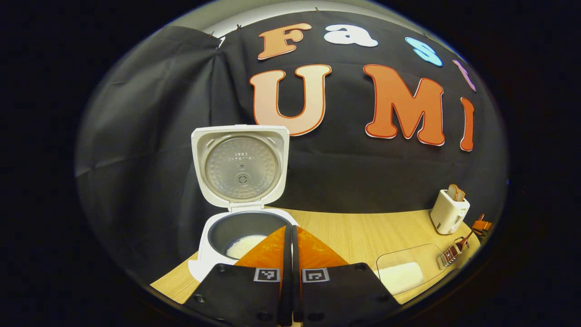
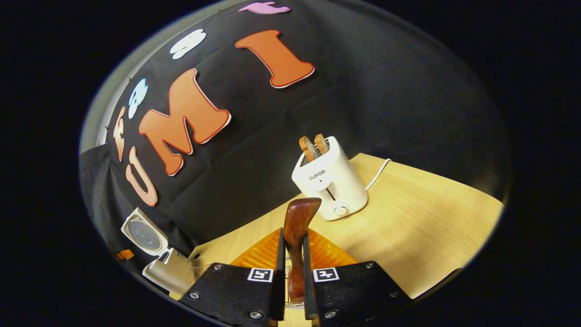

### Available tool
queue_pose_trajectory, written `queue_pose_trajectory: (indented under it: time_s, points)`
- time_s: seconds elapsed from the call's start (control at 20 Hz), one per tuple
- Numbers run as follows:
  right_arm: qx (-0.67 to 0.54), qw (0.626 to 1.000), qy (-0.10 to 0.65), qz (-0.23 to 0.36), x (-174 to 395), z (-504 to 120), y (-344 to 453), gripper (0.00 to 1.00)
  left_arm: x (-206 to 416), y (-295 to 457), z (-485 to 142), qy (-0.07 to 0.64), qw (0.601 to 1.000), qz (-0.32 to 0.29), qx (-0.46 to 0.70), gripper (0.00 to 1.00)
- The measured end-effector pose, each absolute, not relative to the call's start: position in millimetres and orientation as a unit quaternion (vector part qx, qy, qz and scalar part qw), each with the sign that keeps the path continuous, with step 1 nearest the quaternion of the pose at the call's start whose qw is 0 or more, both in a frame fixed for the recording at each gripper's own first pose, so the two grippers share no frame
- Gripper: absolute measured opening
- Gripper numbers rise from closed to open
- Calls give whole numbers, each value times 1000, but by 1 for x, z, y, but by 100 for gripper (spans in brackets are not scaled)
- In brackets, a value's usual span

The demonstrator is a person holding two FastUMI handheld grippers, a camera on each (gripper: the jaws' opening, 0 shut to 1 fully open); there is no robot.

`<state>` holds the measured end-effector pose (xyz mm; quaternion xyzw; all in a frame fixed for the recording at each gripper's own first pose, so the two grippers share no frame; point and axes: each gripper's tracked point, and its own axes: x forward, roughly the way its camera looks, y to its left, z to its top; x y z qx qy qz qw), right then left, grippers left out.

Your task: Close the left gripper, press the button to open the rice cooker; take a wooden spoon from the chopstick holder with the right hand, scoop a spoonful of rice and pour it into the rice cooker, then put the wooden spoon back into the chopstick holder.

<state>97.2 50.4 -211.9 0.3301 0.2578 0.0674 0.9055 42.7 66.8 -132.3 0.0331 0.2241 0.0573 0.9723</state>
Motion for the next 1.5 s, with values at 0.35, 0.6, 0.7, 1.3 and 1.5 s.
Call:
queue_pose_trajectory:
  time_s: [0.35,0.6,0.7,1.3,1.5]
  points:
    - [298,925,234,42,75,-198,50,11,39,66,-135,220,974,50,28,4]
    - [301,933,195,38,72,-166,43,10,34,68,-137,217,975,49,26,4]
    - [295,940,168,40,75,-144,44,10,31,67,-143,223,974,43,11,5]
    - [303,938,91,141,67,-52,116,10,24,71,-134,176,983,37,26,5]
    - [292,935,88,182,62,-43,154,14,19,73,-119,144,988,40,50,33]
